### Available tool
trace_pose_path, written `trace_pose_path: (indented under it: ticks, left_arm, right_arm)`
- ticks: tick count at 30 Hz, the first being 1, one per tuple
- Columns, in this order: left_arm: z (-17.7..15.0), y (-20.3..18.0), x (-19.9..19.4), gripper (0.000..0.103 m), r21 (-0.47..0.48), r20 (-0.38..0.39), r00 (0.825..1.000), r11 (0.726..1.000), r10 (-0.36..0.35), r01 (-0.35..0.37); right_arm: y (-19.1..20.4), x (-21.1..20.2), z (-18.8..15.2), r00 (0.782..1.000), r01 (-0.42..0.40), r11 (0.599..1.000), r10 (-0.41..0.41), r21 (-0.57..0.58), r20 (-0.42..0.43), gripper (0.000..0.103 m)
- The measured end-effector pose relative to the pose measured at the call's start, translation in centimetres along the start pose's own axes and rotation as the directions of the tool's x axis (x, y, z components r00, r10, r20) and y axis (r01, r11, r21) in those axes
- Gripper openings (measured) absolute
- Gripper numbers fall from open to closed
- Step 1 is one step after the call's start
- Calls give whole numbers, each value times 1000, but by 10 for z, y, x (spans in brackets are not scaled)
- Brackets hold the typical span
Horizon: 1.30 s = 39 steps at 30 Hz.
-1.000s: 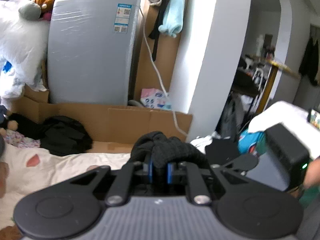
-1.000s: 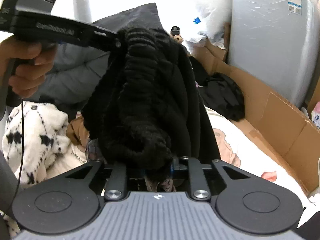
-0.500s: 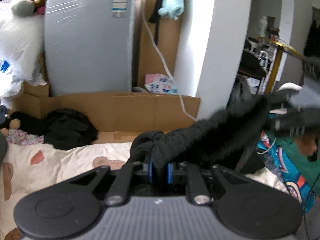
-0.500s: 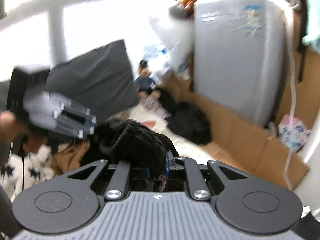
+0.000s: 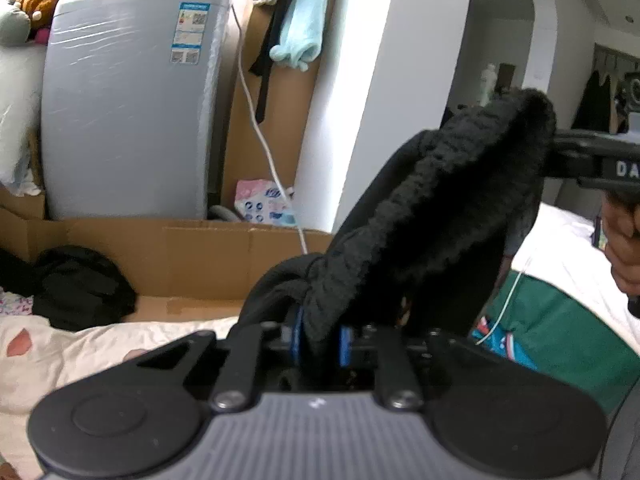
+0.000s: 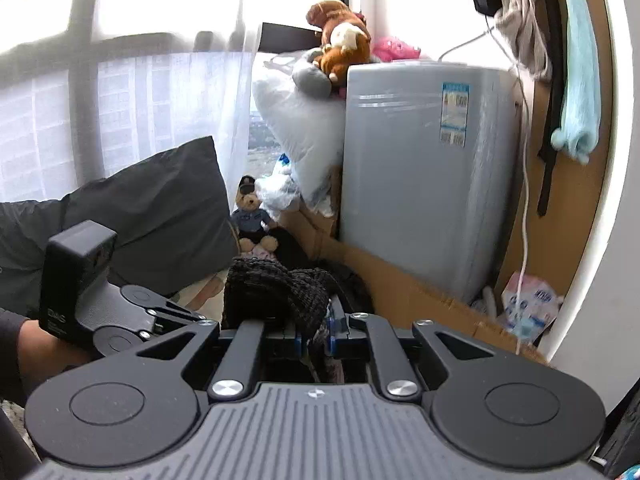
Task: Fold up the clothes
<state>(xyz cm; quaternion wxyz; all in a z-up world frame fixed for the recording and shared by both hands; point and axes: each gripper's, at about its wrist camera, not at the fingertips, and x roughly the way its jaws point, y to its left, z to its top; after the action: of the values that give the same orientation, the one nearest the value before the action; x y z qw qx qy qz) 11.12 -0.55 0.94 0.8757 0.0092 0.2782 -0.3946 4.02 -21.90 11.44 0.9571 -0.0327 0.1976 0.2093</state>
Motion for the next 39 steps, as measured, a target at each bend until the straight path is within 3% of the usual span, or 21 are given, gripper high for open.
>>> trace_pose_path:
  ticks: [4,6,8,17,24,32,34,38,39]
  left_arm:
    - [-10,-4,9,40,37,-46,999,999,8,-6]
    - [-22,-1,14,56,32,-83,996,999,-8,10]
    - [-29,3,16,65,14,-101,995,1000,-22,23]
    - [-68,20,21,67,-36,-197,975,995,-99,94]
    - [-75,22,25,72,-46,-238,963,992,-128,120]
    - [-78,32,42,73,-185,-233,943,963,-237,196]
    - [-81,32,47,73,-251,-231,928,939,-294,235]
    - [-84,28,53,73,-299,-220,918,918,-331,260]
    - [-84,26,55,73,-291,-222,921,924,-319,249]
  right_arm:
    - [-14,4,-11,1000,-8,999,8,43,2,12]
    - [-19,6,-15,1000,-8,999,8,39,2,12]
    - [-27,5,-15,1000,-13,998,13,59,10,12]
    - [-47,-6,-15,999,-17,993,12,113,41,12]
    - [-52,-17,-12,997,-18,991,8,134,76,12]
    - [-55,-28,-8,995,-35,988,20,149,102,12]
    - [-56,-28,-7,994,-37,988,20,153,108,12]
    - [-53,-31,-5,993,-47,986,28,160,118,12]
    - [-52,-33,-4,992,-51,986,31,160,125,12]
